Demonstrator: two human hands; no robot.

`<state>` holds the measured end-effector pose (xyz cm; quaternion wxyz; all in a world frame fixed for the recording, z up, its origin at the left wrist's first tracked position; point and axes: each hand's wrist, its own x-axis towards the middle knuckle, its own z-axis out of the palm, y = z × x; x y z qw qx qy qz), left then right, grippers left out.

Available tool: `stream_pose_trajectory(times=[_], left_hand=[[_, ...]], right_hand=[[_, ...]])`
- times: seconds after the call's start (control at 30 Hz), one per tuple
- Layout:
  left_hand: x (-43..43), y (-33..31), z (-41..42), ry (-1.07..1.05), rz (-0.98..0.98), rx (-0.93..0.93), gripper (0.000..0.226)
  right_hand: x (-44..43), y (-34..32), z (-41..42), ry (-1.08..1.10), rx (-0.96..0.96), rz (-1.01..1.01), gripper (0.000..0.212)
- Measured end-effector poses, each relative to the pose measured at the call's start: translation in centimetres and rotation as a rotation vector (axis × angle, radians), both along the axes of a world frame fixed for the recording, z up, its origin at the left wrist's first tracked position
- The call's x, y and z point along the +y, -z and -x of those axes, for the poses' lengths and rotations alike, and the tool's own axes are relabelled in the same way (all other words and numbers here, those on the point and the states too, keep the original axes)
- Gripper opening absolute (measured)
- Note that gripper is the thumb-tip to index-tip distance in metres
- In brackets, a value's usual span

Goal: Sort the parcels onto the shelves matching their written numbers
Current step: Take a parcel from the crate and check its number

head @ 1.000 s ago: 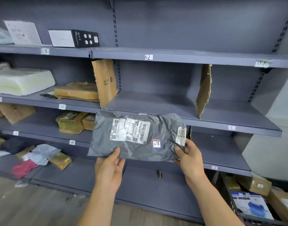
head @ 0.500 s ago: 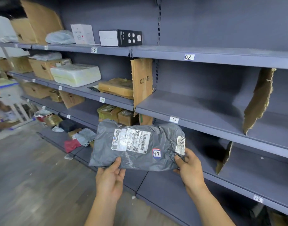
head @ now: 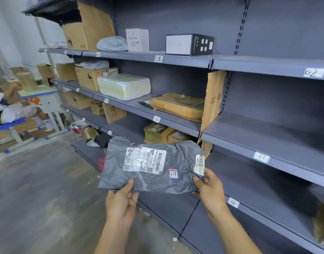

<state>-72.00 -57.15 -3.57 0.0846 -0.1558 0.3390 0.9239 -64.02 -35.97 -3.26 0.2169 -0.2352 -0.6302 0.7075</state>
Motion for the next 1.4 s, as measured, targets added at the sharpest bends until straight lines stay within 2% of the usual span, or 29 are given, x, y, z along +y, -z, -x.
stream_pose_trajectory(times=[0.4,0.7,0.9,1.13,1.4], left_hand=[[-9.3,0.8,12.7,-0.095,0.04,-0.068,0.042],[-12.2,1.2,23.1,-0.166,0.071,-0.04,0.042],[-13.5,0.4,31.7,-0.235,0.166,-0.066,0.025],[-16.1,-1.4,40.6,-0.321,0.181,-0.052,0.025],[-20.4,-0.8,48.2,-0.339,0.236,-0.061,0.025]], right_hand=[[-8.7,1.4,14.6,-0.077,-0.07,-0.001,0.029],[-11.2,2.3,27.0,-0.168,-0.081,-0.002,0.028],[-12.5,1.9,37.0,-0.253,-0.063,0.032,0.027],[-15.1,0.7,47.9,-0.331,-0.052,0.028,0.03],[-19.4,1.6,56.5,-0.355,-0.108,0.028,0.03]])
